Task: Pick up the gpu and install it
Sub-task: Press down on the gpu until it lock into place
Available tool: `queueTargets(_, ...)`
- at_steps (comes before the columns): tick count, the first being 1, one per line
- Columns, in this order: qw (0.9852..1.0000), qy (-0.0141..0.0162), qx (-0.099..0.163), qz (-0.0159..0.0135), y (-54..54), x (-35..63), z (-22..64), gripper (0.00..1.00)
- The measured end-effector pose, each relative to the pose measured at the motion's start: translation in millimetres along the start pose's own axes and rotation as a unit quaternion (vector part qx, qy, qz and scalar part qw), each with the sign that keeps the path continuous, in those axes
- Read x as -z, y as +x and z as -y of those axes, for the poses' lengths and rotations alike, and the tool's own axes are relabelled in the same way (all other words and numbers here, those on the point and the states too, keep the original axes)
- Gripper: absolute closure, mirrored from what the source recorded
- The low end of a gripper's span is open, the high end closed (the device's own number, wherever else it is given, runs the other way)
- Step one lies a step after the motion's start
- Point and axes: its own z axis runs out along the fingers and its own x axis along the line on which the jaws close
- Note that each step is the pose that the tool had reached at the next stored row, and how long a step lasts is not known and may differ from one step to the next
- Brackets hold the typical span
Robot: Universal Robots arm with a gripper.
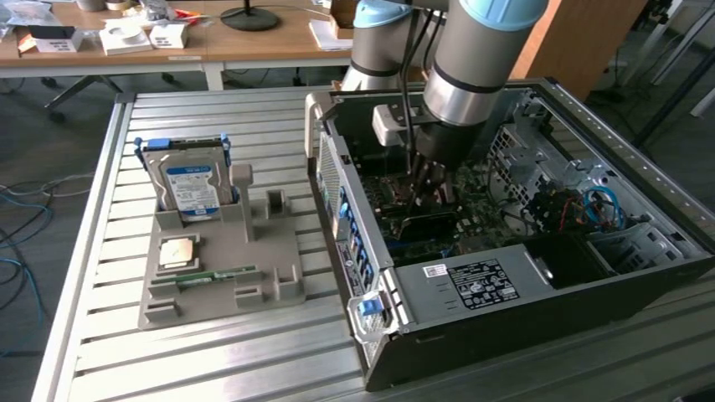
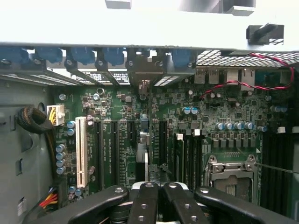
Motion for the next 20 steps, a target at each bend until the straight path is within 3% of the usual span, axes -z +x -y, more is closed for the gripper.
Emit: queueTargets(20, 1.0, 0.0, 0.0, 0.0, -1.7, 24.1, -0.2, 0.9)
